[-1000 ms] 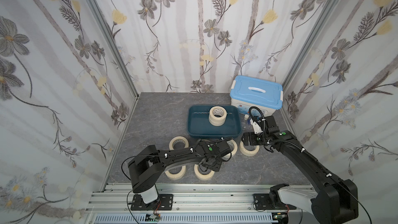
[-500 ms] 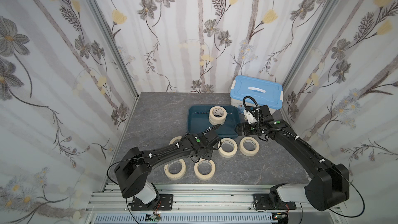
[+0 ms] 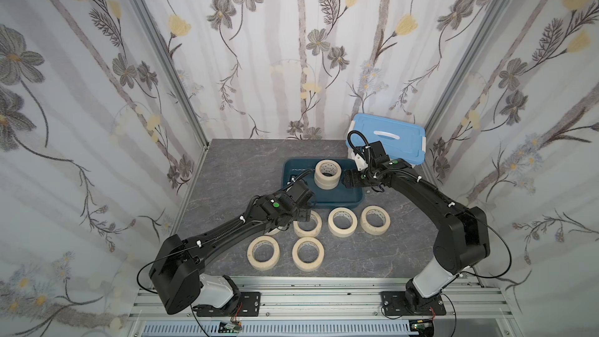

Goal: Take out the art tape in the storage box
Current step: Place the art tape at the center of the board, then pick up the art tape from the storage box.

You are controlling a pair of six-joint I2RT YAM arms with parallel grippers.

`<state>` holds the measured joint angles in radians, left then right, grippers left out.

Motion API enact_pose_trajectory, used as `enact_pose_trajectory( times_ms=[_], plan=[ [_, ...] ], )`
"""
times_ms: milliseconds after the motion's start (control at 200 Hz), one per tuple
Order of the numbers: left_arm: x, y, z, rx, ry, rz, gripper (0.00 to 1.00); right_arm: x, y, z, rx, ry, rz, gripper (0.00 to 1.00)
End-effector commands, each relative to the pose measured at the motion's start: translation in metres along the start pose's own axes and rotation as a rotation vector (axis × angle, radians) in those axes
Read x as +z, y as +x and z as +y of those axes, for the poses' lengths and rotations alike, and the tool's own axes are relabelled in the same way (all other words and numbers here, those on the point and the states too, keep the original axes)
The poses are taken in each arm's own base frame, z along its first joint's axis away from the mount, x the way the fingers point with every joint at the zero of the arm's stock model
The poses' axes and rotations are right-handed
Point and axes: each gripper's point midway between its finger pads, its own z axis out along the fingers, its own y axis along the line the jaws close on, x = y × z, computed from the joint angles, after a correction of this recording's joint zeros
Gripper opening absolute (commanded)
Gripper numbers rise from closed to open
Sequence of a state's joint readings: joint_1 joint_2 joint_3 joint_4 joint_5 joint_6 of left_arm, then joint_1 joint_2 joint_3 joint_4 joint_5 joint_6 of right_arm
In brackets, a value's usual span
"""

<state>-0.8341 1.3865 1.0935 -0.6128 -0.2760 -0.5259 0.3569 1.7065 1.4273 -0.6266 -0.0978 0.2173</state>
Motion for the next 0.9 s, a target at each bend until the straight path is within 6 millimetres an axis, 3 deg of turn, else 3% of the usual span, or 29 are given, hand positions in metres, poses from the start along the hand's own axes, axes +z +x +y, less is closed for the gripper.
enact_pose_trajectory(
  times_ms=[0, 330, 530, 570, 899],
  plan=[
    [-0.005, -0.012, 0.012, -0.021, -0.043, -0.060, 0.83, 0.010, -0.015, -0.003, 0.015, 0.037, -0.019, 0.86],
    [-0.019, -0.017, 0.033, -0.073, -0.091, -0.133, 1.00, 0.063, -0.051, -0.004, 0.045, 0.068, -0.010, 0.80],
    [-0.020, -0.011, 0.044, -0.083, -0.129, -0.136, 1.00, 0.088, -0.063, -0.008, 0.054, 0.096, -0.002, 0.73],
    [-0.027, -0.013, 0.046, -0.097, -0.123, -0.159, 1.00, 0.093, -0.063, -0.010, 0.056, 0.104, 0.005, 0.71],
    [-0.029, -0.011, 0.051, -0.094, -0.136, -0.159, 1.00, 0.116, -0.066, -0.016, 0.057, 0.135, 0.029, 0.58]
  ],
)
